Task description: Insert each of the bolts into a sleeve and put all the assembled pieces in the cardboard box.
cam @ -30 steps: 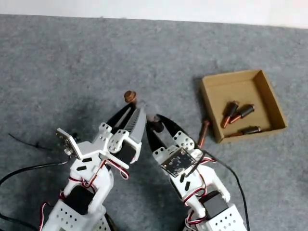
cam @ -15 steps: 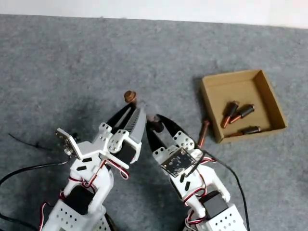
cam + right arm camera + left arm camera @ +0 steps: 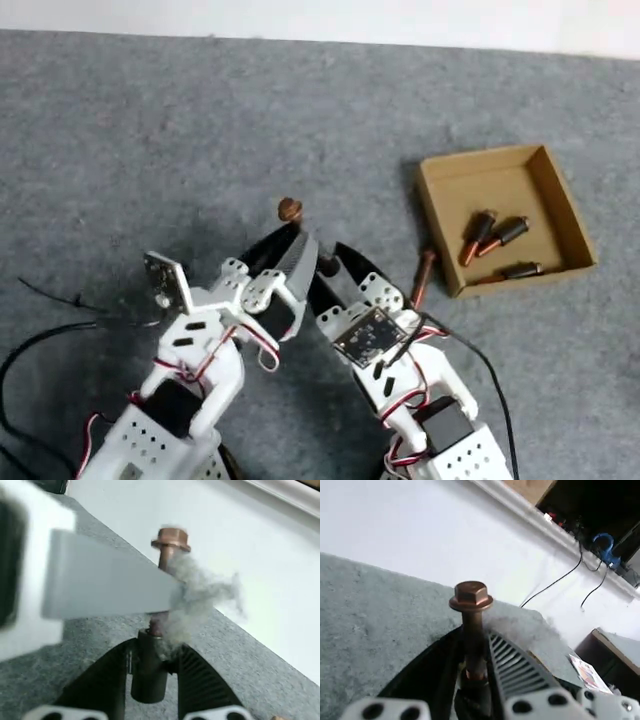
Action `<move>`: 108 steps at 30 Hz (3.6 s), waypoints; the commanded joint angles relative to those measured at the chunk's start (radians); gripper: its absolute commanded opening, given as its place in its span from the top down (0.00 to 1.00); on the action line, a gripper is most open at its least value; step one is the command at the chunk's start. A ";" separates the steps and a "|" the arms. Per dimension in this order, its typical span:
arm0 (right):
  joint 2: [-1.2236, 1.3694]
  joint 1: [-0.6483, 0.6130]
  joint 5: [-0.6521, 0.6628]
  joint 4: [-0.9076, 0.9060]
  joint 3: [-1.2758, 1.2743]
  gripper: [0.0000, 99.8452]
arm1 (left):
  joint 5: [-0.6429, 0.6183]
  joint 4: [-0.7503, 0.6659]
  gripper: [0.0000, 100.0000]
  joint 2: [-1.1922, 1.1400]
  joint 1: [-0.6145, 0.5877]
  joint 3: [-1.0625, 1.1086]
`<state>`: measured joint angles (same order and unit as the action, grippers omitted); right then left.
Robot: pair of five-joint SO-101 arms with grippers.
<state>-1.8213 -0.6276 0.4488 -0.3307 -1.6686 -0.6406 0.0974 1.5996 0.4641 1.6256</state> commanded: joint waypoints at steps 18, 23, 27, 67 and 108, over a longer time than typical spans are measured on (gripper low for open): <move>-0.018 0.021 0.005 0.013 -0.124 1.00 | 0.008 0.009 0.81 -0.203 0.050 -0.088; -0.018 0.027 0.005 0.013 -0.124 1.00 | 0.005 0.011 0.72 -0.203 0.048 -0.085; -0.018 0.061 0.002 0.018 -0.125 1.00 | 0.003 0.012 0.72 -0.203 -0.036 -0.081; 0.220 0.619 -0.075 0.226 -0.021 0.99 | -0.060 0.015 0.72 -0.203 -0.527 0.025; 1.326 0.455 -0.666 0.130 0.696 0.85 | 0.009 -0.006 0.72 -0.203 -0.576 0.038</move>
<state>-0.3544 -0.0322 -0.2094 -0.1542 -0.9383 -0.6329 0.1128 1.3848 -0.0499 1.6778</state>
